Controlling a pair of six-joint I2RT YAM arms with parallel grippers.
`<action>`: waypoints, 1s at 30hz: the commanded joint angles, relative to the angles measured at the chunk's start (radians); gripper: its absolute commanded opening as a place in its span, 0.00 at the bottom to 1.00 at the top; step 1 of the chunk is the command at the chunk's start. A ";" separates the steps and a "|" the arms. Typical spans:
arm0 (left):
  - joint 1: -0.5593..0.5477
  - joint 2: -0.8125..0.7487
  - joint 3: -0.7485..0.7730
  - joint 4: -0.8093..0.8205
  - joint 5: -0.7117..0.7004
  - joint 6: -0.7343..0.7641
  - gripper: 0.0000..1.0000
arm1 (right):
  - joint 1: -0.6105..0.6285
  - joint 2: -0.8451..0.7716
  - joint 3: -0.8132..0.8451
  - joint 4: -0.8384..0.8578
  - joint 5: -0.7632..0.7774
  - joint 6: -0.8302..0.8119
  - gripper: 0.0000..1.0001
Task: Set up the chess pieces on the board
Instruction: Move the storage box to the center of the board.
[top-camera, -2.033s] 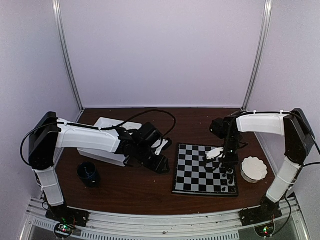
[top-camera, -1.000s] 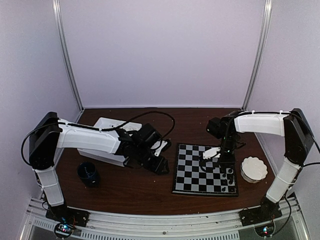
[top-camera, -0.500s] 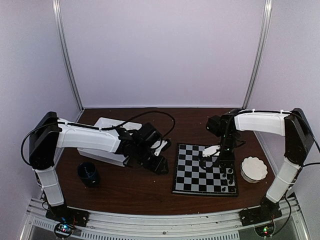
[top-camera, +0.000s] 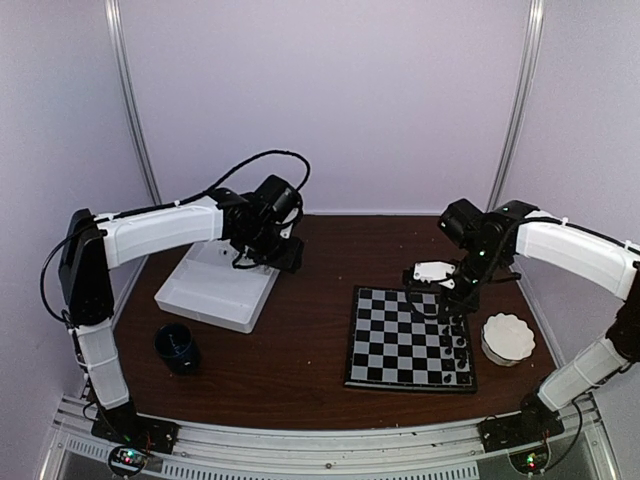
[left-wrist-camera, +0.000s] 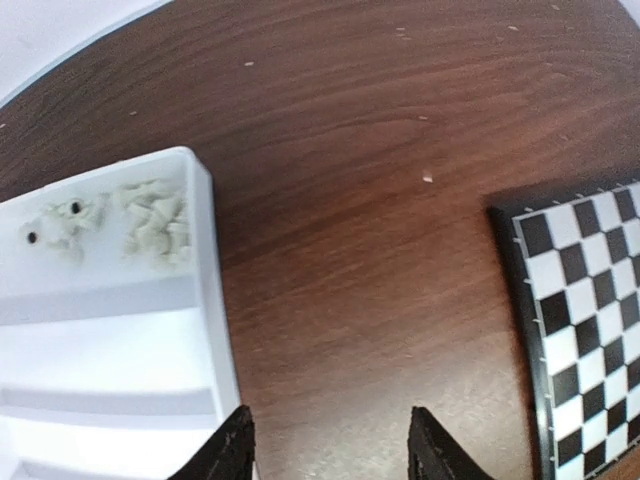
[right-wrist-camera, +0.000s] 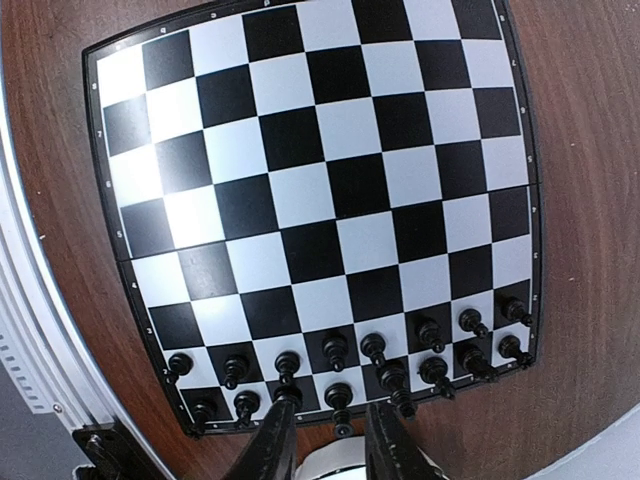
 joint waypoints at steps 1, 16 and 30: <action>0.044 0.055 0.046 -0.146 -0.109 0.019 0.52 | -0.034 -0.050 -0.056 0.071 -0.064 0.057 0.27; 0.111 0.181 -0.009 -0.172 -0.011 0.025 0.48 | -0.071 -0.065 -0.090 0.106 -0.130 0.061 0.27; 0.132 0.222 0.003 -0.160 0.097 0.137 0.03 | -0.090 -0.094 -0.127 0.127 -0.127 0.065 0.25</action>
